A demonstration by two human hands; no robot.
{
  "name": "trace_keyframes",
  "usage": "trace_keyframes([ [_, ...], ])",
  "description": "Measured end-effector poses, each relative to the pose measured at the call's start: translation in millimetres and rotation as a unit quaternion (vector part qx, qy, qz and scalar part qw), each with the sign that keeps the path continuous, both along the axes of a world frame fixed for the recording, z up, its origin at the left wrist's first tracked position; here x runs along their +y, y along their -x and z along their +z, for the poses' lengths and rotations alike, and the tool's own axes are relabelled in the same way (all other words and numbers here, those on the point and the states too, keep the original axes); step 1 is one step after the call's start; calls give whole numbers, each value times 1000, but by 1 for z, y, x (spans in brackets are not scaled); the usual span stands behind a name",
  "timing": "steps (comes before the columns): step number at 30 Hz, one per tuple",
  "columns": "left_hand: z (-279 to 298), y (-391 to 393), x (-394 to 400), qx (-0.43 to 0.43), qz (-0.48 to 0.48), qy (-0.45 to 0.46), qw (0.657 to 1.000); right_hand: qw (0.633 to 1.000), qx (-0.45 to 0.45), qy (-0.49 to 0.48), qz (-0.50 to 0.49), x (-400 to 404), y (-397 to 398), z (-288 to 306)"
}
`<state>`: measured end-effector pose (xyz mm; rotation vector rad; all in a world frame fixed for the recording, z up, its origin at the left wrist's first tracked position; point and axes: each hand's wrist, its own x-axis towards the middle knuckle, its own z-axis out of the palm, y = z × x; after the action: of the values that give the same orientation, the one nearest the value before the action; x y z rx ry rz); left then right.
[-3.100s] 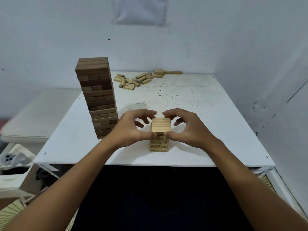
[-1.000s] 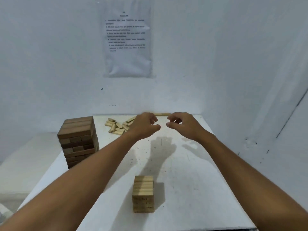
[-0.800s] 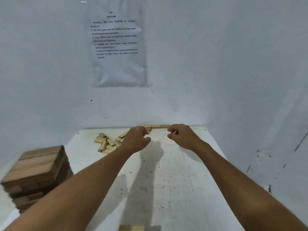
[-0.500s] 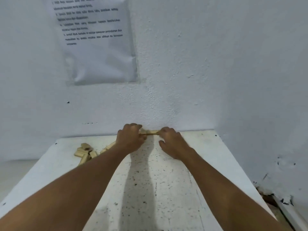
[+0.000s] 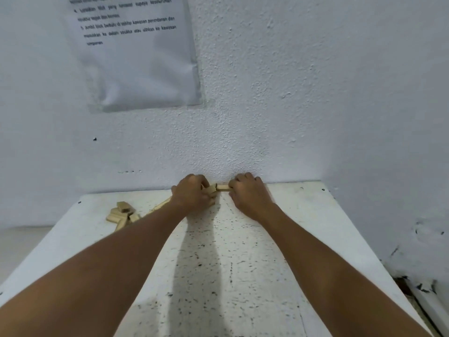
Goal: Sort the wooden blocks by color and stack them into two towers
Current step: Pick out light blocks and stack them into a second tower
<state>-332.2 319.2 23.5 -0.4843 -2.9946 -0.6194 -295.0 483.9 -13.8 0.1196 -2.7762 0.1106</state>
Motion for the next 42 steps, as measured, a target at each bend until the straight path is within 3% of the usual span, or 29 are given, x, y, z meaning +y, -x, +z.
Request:
trace_keyframes([
  [5,6,-8,0,-7,7,-7,1000,1000,-8,27,4,2,-8,5],
  [10,19,-29,-2,-10,-15,-85,996,999,-34,-19,-12,-4,-43,13],
  [17,64,-100,0,-106,-61,-130,984,998,-64,-5,-10,-15,-142,22],
  [25,94,-235,-20,-148,-167,-188,956,996,-58,47,-55,-33,-284,15],
  [32,79,-344,-43,-143,-228,-210,940,980,-74,128,-130,-53,-374,17],
  [35,61,-382,-45,-112,-239,-226,938,980,-51,142,-126,-50,-393,20],
  [42,1,-422,-54,-108,-197,-235,946,976,-91,172,-97,-40,-408,16],
])
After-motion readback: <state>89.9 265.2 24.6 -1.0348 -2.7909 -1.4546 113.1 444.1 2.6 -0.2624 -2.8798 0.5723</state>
